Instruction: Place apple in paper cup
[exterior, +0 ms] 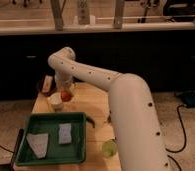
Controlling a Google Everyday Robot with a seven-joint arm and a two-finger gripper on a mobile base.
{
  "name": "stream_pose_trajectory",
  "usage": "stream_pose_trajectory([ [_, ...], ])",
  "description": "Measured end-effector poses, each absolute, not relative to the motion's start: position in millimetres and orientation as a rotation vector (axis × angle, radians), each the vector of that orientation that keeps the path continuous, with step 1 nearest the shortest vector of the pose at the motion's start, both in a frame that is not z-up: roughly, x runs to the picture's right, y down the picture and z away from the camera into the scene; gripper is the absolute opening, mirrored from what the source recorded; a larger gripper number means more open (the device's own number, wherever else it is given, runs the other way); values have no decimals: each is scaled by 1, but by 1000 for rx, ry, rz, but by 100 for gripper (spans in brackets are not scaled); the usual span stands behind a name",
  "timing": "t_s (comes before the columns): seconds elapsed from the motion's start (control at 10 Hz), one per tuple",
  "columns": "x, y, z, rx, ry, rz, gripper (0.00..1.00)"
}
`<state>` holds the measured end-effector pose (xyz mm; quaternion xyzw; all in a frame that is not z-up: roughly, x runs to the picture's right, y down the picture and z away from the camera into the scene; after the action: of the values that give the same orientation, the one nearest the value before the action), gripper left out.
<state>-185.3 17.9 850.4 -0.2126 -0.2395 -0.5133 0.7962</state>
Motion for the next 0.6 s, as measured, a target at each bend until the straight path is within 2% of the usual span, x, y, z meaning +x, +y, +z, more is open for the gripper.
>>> stream_pose_trajectory([
  [0.6, -204, 0, 834, -413, -530, -1158, 1],
])
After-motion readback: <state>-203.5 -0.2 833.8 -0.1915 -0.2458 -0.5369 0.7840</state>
